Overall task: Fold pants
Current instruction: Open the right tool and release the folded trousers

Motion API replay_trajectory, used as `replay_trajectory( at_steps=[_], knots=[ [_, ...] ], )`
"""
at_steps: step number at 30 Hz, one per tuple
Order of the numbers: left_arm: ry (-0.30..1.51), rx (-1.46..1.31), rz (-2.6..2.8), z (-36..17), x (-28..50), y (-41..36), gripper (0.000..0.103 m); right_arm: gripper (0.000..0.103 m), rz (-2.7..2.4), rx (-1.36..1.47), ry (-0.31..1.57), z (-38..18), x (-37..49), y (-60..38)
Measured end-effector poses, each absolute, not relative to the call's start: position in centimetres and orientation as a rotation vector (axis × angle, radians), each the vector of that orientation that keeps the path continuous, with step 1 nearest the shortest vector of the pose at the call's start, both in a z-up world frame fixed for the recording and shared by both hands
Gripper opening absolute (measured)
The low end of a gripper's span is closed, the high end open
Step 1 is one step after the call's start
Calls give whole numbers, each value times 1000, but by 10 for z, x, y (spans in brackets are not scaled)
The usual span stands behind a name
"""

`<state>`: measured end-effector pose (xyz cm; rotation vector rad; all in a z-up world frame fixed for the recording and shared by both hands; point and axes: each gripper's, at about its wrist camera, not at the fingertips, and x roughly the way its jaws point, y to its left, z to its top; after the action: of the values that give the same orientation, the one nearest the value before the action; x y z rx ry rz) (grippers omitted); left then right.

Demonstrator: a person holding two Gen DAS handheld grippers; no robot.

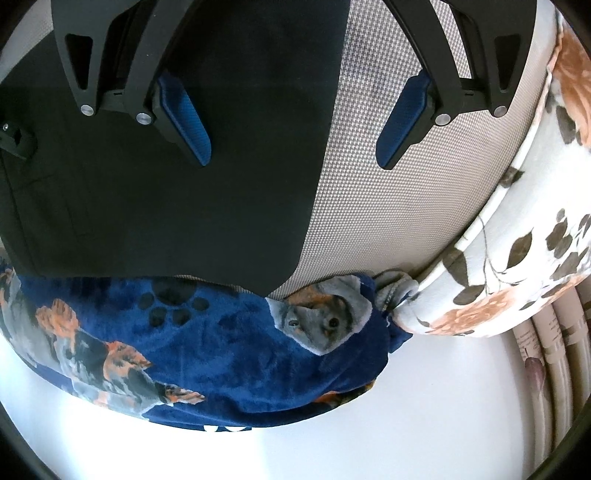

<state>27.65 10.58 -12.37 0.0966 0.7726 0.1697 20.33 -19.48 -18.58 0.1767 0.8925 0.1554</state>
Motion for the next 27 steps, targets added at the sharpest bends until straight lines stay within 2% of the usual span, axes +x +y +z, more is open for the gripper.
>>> replay_trajectory(
  at_steps=[6, 15, 27],
  knots=[
    [770, 94, 171, -123, 278, 105, 91, 93, 112, 144, 899, -187, 204, -191],
    [761, 93, 173, -121, 275, 107, 91, 101, 72, 109, 901, -187, 206, -187],
    [759, 92, 174, -121, 275, 106, 91, 102, 65, 103, 914, -190, 208, -185]
  ],
)
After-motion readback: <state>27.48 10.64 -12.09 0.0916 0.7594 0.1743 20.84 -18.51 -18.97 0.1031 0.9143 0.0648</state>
